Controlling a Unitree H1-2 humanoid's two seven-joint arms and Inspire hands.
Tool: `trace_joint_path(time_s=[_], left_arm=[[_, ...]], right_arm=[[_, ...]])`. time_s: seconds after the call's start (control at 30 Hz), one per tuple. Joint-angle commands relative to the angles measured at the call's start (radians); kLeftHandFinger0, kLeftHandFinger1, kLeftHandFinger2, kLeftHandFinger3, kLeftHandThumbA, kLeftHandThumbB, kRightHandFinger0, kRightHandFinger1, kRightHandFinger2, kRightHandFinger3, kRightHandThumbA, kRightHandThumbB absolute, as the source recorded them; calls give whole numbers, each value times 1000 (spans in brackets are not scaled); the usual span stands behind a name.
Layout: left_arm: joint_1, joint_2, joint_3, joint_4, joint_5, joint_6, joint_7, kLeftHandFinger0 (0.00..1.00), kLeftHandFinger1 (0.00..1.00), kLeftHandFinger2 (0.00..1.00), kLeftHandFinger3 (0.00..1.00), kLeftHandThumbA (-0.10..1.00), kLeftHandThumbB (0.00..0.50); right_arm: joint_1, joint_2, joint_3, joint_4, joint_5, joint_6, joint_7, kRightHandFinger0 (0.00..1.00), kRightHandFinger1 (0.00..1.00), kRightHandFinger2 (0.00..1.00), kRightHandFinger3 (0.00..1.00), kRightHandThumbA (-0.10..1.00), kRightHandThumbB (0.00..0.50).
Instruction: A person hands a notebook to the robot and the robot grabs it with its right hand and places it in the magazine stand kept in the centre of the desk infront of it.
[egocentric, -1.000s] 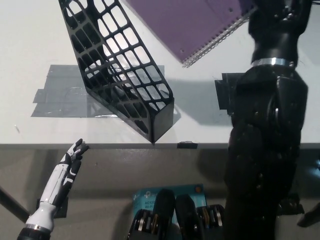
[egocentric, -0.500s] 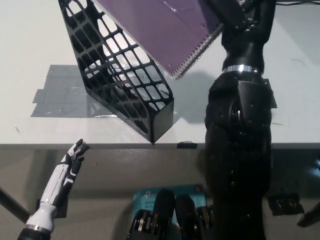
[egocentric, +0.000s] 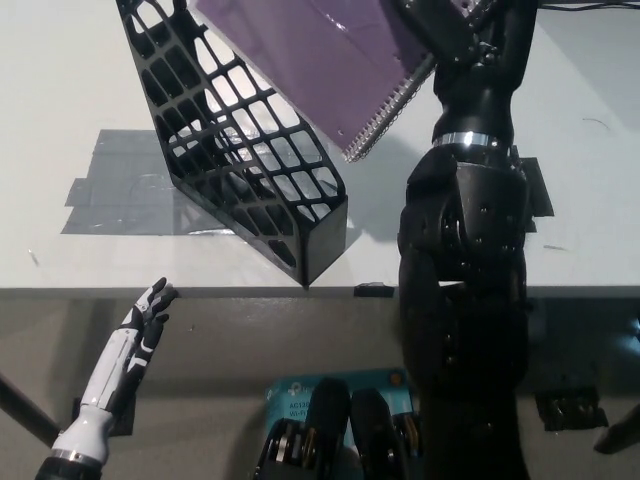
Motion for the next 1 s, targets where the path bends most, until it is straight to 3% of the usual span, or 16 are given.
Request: trace_joint_path(time_s=[0.0,0.2,0.57,0.8,0.97], left_arm=[[-8,8,-7,-38,-4,-18,-9,969,1000,1000,1000,1000,500],[-14,10,-7,-42,-13,-8,-16,996,1000,1000,1000,1000,500],[-19,10,-5,-36,-24,-24,-28,980,1000,1000,1000,1000,500],[-20,10,-5,-45,-18,-21,-27,992,1000,1000,1000,1000,500],[-20,7,-2,-48,-37,-15,-33,977,1000,1000,1000,1000,500]], right_arm=[[-57,41,44,-9,-16,-85,4,0,0,0,0,991,0],[-70,48,87,68,12,-130,-25,0,0,0,0,941,3],[-99,48,133,164,21,-160,-65,0,0,17,9,948,0],[-122,48,126,234,-24,-188,-86,0,0,211,180,979,0],[-129,43,121,284,-54,-222,-93,0,0,153,197,996,10]])
